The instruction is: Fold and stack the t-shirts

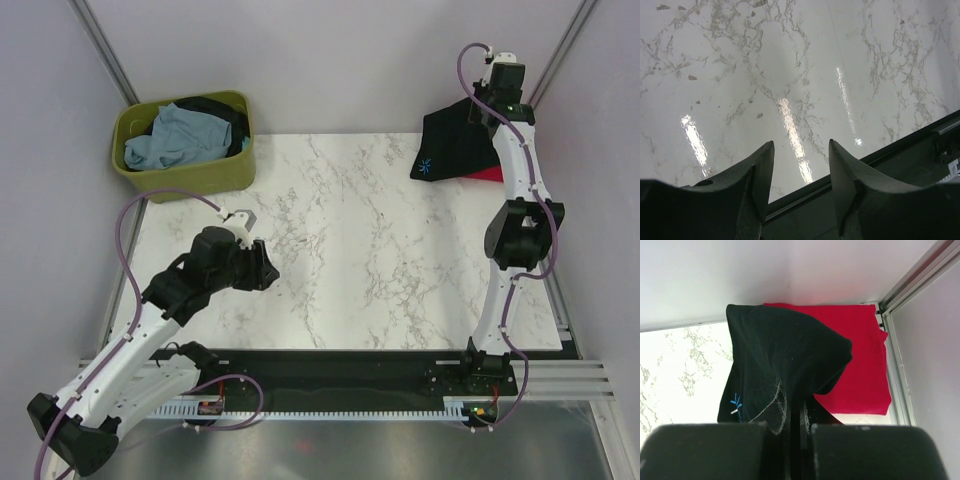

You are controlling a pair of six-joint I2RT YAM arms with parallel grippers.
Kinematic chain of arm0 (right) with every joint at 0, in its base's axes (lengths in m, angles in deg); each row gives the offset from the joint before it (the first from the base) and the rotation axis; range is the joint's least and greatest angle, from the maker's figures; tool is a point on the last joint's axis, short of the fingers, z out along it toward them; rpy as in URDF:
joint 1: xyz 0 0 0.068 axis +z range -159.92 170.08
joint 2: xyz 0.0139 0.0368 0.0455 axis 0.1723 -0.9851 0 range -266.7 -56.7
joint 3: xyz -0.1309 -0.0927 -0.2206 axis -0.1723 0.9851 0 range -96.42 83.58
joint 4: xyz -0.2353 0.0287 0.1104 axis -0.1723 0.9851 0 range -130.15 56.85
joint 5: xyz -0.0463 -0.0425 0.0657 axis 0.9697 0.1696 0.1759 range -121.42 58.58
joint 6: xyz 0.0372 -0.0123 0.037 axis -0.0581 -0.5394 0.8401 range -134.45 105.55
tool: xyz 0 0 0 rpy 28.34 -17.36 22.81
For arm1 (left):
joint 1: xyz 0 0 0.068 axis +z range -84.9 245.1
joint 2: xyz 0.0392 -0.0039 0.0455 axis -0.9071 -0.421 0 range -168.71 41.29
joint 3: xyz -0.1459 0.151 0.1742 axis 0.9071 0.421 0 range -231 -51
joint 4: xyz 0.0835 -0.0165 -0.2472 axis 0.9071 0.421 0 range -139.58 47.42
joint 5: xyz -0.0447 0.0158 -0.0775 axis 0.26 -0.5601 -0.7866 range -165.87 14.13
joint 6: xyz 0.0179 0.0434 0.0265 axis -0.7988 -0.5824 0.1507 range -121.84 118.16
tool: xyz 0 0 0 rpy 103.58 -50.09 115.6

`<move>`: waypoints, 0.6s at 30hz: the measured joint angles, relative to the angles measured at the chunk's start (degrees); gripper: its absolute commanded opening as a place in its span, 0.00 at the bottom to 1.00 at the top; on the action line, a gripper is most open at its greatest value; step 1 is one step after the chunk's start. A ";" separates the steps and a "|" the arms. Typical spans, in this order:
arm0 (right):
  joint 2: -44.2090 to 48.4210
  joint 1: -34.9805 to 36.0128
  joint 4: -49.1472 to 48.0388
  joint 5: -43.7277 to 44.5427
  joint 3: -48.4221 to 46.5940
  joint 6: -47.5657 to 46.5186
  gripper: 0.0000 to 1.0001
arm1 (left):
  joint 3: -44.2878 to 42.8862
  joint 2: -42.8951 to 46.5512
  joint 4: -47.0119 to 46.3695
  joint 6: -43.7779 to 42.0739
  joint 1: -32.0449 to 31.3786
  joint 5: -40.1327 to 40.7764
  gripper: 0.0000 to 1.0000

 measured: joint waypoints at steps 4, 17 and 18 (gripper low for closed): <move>-1.73 -0.11 0.13 -0.20 -2.45 -1.18 0.00 | 0.00 0.00 0.09 0.00 0.00 0.00 0.55; -1.95 -0.26 0.11 -5.35 -3.56 -2.58 0.00 | 0.00 -0.37 0.28 0.00 -0.04 -0.02 0.55; -1.95 -0.28 0.11 -5.97 -3.56 -2.43 0.00 | 0.00 -0.39 0.28 0.00 -0.04 -0.02 0.55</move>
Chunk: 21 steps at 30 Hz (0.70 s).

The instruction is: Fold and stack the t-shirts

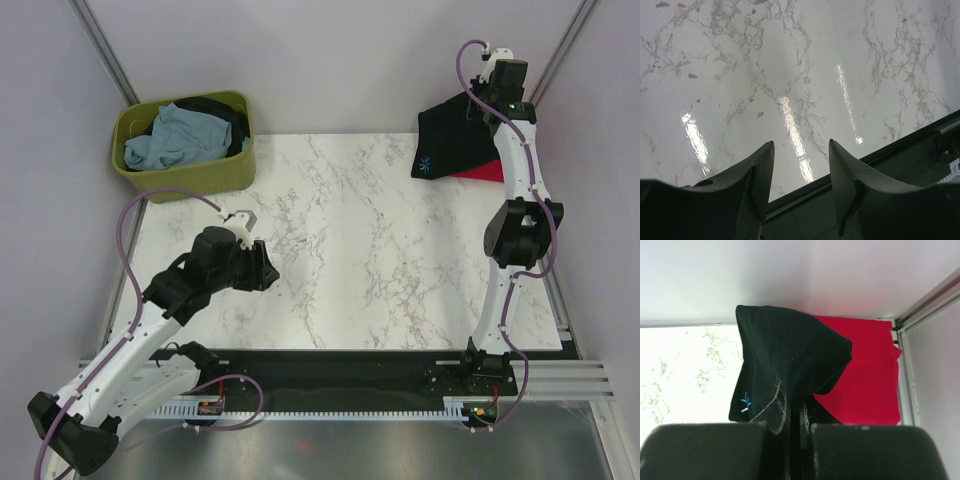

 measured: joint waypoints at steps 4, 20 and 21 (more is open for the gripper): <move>0.46 -0.07 0.02 -2.21 0.00 0.55 0.00 | 0.00 -0.20 0.00 0.00 0.00 0.00 0.55; -0.44 -1.77 0.28 -3.10 -3.98 0.07 0.00 | 0.00 -0.81 0.02 0.00 0.00 -0.02 0.55; -1.09 -2.38 -0.26 -3.41 -4.76 0.09 0.00 | 0.00 -0.92 0.00 0.00 0.00 -0.04 0.55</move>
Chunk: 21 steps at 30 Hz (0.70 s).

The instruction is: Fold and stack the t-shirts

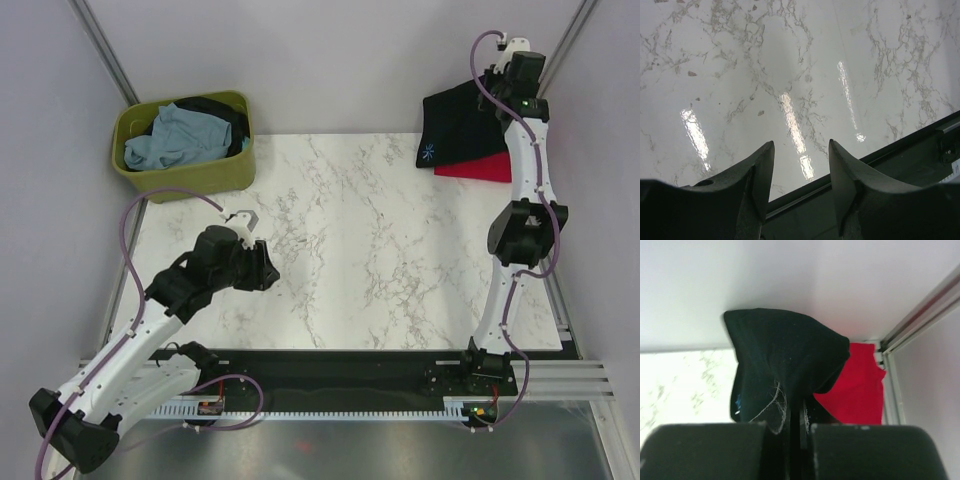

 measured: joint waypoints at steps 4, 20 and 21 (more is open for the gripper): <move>-5.64 -3.67 -3.28 -0.09 -3.63 0.74 0.41 | 0.00 -1.22 0.00 0.00 0.00 -0.20 0.55; -20.44 -13.90 -12.66 7.76 0.09 14.21 0.98 | 0.00 -1.90 0.00 -0.02 0.00 -0.26 0.55; -19.23 -13.73 -13.03 7.69 1.60 14.97 0.98 | 0.00 -1.86 0.00 -0.02 0.00 -0.26 0.55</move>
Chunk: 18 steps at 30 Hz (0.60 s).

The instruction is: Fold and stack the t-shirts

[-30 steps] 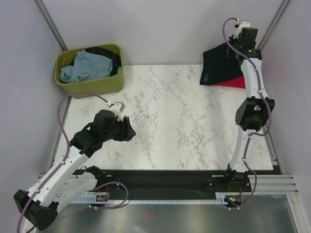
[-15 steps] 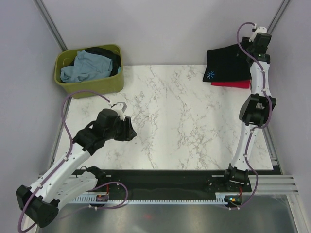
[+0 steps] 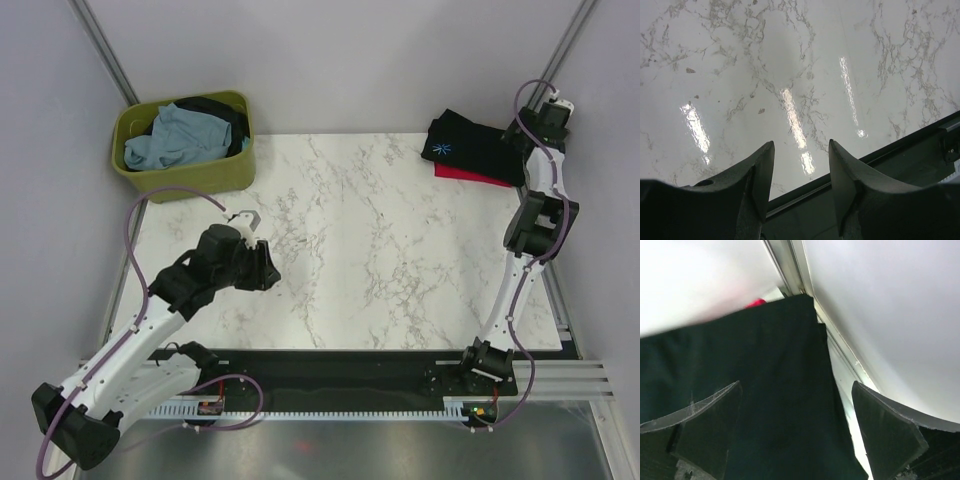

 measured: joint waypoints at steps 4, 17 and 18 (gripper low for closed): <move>7.10 0.92 -2.03 -0.44 5.77 2.45 0.98 | 0.00 0.76 0.00 0.00 0.00 0.02 0.55; 10.12 18.80 -9.99 -3.19 10.25 5.84 0.98 | 0.00 4.37 0.02 0.00 0.00 0.04 0.55; 8.81 19.80 -9.94 -3.17 11.17 5.75 0.98 | 0.00 4.68 0.00 0.00 0.00 0.04 0.55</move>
